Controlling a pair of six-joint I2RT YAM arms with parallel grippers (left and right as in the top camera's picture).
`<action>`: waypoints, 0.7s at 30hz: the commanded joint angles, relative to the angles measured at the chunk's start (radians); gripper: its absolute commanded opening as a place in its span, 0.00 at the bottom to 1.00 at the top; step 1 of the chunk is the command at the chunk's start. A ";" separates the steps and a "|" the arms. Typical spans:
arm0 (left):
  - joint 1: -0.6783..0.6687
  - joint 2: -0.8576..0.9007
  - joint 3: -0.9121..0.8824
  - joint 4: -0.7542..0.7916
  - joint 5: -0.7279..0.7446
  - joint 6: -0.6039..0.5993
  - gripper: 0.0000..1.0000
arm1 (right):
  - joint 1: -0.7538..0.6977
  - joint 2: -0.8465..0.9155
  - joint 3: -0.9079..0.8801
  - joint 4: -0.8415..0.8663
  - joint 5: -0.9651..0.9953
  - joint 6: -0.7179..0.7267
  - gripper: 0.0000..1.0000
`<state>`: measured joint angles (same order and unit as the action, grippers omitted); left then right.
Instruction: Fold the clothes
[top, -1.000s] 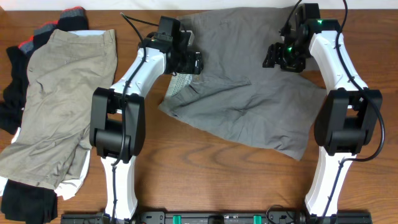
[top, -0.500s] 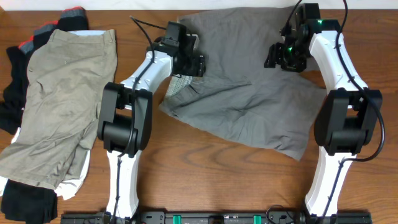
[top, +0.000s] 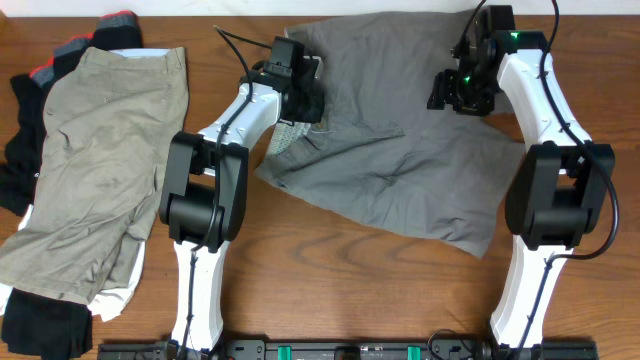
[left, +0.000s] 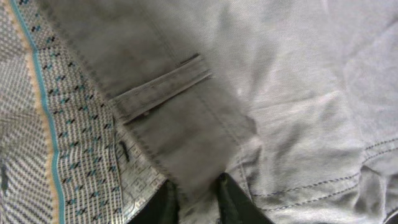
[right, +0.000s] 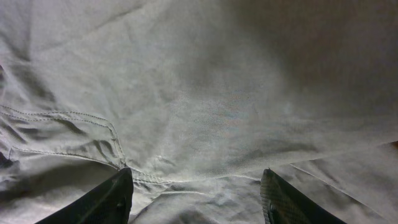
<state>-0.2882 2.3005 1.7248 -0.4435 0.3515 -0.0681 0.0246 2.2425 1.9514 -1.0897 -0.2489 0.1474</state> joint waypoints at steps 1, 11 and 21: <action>0.014 -0.018 0.036 -0.013 -0.012 -0.006 0.11 | 0.001 -0.017 0.016 -0.003 0.013 -0.014 0.64; 0.050 -0.254 0.041 -0.076 -0.212 -0.030 0.06 | 0.002 -0.017 0.016 -0.002 0.013 -0.014 0.64; 0.050 -0.228 0.039 -0.125 -0.372 0.031 0.06 | 0.003 -0.017 0.016 -0.004 0.013 -0.014 0.65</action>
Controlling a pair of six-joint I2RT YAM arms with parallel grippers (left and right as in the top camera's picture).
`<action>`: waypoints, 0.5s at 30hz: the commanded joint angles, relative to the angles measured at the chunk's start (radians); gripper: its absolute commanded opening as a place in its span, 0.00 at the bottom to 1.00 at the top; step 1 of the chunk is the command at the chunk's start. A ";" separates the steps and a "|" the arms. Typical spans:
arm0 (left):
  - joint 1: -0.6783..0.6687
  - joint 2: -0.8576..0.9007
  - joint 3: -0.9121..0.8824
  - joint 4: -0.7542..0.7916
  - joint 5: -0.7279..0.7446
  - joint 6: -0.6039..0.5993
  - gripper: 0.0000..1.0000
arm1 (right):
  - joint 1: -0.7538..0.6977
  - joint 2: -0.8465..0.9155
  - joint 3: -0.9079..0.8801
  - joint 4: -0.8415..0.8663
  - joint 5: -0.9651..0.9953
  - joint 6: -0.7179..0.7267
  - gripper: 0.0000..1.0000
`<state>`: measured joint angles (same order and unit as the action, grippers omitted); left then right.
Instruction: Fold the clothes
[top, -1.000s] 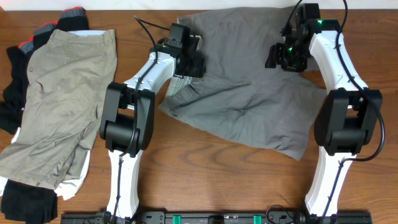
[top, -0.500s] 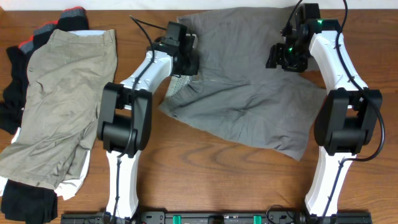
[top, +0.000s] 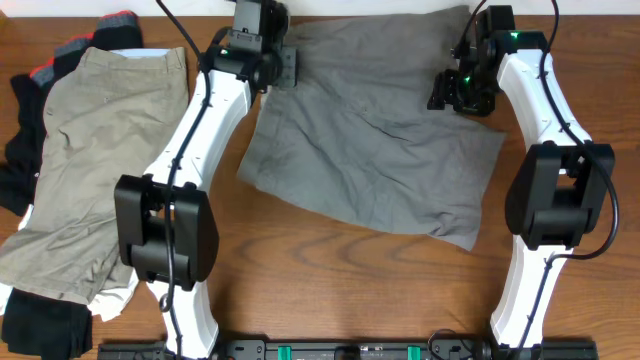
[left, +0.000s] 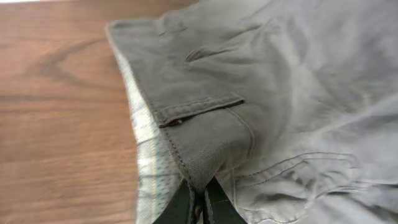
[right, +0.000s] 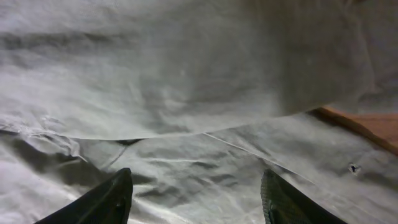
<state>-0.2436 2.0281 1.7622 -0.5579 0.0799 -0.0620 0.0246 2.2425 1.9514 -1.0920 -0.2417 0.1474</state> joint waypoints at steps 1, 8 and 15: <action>0.006 0.057 0.002 -0.014 -0.127 0.025 0.06 | 0.003 -0.017 0.016 -0.003 0.005 -0.014 0.65; 0.028 0.101 -0.006 -0.041 -0.224 0.024 0.06 | 0.003 -0.017 0.016 -0.016 0.006 -0.015 0.65; 0.079 0.107 -0.007 -0.068 -0.227 0.021 0.63 | 0.001 -0.017 0.016 -0.017 0.005 -0.026 0.63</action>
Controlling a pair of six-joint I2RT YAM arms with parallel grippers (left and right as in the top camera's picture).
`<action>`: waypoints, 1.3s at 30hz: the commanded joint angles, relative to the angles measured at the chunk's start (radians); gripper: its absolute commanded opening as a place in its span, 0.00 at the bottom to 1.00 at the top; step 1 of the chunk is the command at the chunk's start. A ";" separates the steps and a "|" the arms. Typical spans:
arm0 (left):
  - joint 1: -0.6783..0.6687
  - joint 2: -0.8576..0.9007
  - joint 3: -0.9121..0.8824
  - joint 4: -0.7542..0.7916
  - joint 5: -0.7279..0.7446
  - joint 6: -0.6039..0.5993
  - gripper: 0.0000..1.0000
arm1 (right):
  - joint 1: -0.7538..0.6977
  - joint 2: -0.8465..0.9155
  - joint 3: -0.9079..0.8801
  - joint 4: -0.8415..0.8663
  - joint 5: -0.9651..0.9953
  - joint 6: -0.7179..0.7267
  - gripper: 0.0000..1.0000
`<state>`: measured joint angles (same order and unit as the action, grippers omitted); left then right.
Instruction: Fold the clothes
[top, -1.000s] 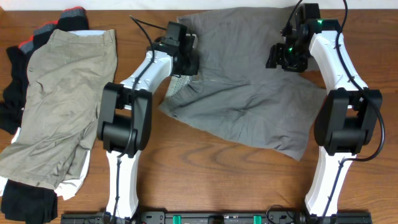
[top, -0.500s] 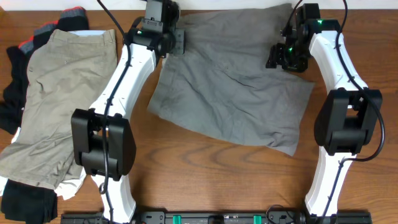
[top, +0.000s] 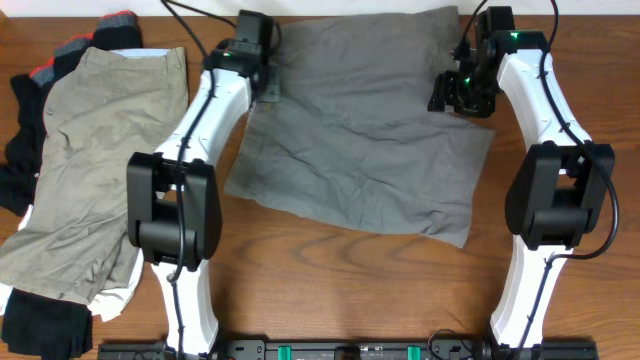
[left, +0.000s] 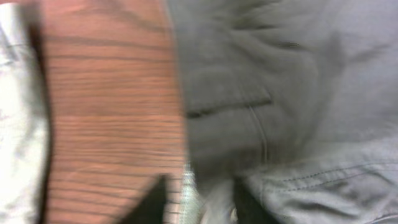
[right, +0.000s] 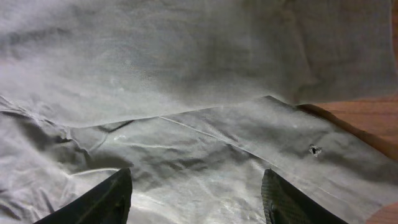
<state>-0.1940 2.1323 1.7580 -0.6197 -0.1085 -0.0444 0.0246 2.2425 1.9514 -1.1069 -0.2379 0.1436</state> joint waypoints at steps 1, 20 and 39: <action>0.035 0.003 -0.003 -0.010 -0.039 -0.005 0.77 | 0.001 -0.017 0.016 -0.002 0.002 -0.022 0.63; 0.117 -0.402 0.003 -0.503 -0.005 -0.183 0.99 | 0.025 -0.289 0.016 -0.287 0.125 0.029 0.64; 0.124 -0.426 -0.399 -0.547 0.142 -0.082 0.99 | 0.240 -0.709 -0.753 -0.119 0.157 0.418 0.66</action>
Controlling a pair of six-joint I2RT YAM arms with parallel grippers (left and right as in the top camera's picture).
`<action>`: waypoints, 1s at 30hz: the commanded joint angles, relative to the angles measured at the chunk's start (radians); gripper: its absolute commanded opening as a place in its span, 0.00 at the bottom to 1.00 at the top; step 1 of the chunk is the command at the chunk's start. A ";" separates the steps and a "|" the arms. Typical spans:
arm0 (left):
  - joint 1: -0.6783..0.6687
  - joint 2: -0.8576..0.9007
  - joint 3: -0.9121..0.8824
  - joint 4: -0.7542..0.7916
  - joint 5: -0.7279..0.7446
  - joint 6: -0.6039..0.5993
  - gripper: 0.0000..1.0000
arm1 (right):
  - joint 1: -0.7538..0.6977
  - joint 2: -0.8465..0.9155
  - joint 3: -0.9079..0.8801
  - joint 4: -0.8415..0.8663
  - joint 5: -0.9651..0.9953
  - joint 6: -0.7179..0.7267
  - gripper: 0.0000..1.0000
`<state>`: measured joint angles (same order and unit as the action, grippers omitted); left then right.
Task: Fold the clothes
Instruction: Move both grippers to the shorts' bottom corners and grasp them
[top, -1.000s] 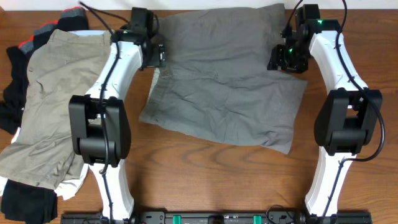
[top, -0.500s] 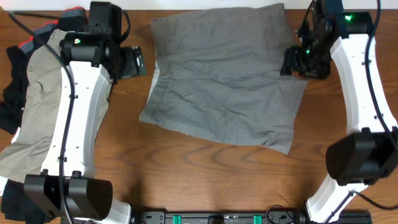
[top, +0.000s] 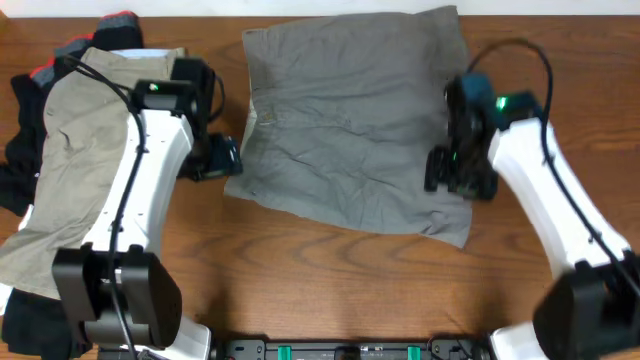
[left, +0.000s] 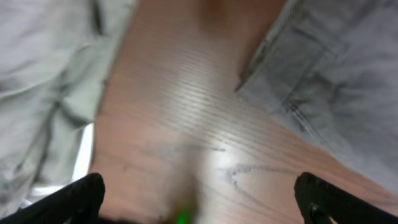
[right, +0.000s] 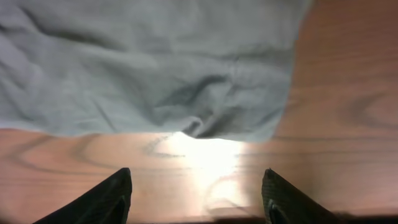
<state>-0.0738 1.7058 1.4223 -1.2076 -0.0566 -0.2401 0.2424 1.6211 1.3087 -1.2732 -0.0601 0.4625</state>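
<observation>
A pair of grey shorts (top: 350, 110) lies flat, doubled over, at the back middle of the wooden table (top: 330, 270). My left gripper (top: 215, 160) hangs open over bare wood just left of the shorts' near left corner. In the left wrist view the left gripper (left: 199, 208) holds nothing, with the grey shorts (left: 336, 81) to its right. My right gripper (top: 455, 175) hovers open over the shorts' near right edge. The right wrist view shows the right gripper (right: 196, 202) empty above wood, the grey hem (right: 155, 62) ahead.
A pile of khaki shorts (top: 90, 170) covers the table's left side, seen also as khaki cloth (left: 43, 93). Dark clothes with red trim (top: 25, 150) lie beside and behind it, and a white garment (top: 120, 295) peeks from under it.
The left gripper has left the shorts' back left corner and now stands wide open over wood nearer the front. The right gripper has moved from the back right to the near right edge.
First the left gripper pinched the waistband over the shorts' middle left, with the right gripper open at the back right. Then the waistband was held further back and left, the shorts lying flatter. Now the shorts rest flat and both grippers are empty nearer the front.
</observation>
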 joint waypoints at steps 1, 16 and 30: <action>0.003 0.000 -0.088 0.075 0.103 0.134 0.99 | 0.028 -0.105 -0.144 0.071 -0.034 0.103 0.67; 0.003 0.015 -0.319 0.473 0.184 0.198 0.98 | 0.048 -0.142 -0.455 0.388 0.020 0.211 0.66; -0.016 0.028 -0.474 0.705 0.267 0.229 0.98 | 0.031 -0.142 -0.459 0.407 0.053 0.211 0.67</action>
<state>-0.0811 1.7119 0.9752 -0.5171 0.1772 -0.0319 0.2790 1.4853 0.8558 -0.8688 -0.0277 0.6521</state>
